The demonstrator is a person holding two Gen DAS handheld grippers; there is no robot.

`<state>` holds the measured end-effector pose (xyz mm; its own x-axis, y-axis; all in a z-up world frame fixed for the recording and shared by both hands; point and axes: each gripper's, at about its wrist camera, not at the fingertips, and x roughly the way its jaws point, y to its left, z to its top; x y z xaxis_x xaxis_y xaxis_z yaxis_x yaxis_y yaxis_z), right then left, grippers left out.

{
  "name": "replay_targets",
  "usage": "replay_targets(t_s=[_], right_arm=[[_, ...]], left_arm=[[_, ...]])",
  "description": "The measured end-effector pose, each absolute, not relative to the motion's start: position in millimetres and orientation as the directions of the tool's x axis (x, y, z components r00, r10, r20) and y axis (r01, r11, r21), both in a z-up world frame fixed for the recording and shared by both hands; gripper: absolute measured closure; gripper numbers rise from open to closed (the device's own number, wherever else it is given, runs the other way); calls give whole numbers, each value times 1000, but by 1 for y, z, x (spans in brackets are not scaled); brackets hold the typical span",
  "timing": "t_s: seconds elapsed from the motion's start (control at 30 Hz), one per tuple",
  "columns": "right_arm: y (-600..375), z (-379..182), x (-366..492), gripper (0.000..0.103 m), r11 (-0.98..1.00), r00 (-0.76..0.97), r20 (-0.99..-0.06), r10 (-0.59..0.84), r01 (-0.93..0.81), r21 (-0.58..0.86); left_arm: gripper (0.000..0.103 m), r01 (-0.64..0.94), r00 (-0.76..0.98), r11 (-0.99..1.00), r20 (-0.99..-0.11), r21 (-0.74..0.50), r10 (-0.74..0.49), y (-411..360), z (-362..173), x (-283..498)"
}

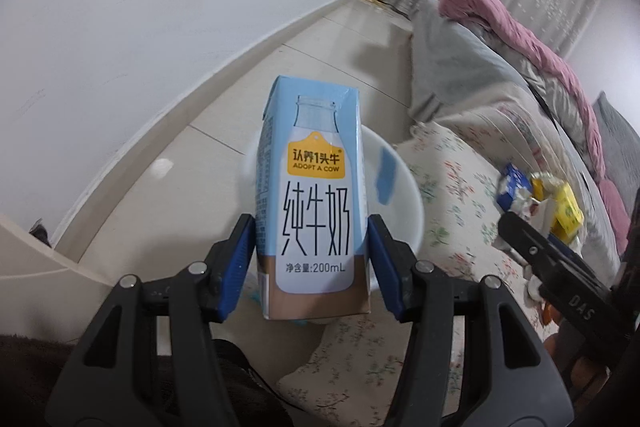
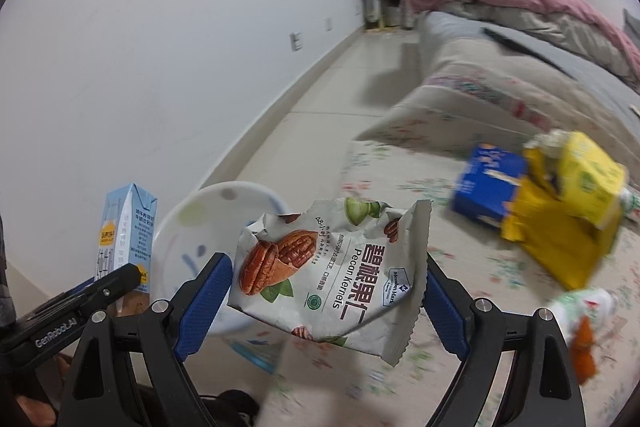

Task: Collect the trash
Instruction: 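Carry the milk carton and snack bag to the white bin and release both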

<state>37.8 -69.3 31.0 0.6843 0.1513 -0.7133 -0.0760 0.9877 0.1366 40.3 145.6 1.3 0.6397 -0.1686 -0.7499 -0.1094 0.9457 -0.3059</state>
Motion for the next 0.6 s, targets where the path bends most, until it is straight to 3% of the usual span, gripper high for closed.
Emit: replay_targets(t_s=[0.37,0.6], right_arm=[[-33,-2,83,10,969,633,-734,246,-177,171],[-24,-6,89,1,945,633,-702,327,-231,232]], left_arm=[[45,-173,641,928,-753,-329,-148,169,-5,45],[45,-192,639,921,-755,-340,-146,177,-8,47]])
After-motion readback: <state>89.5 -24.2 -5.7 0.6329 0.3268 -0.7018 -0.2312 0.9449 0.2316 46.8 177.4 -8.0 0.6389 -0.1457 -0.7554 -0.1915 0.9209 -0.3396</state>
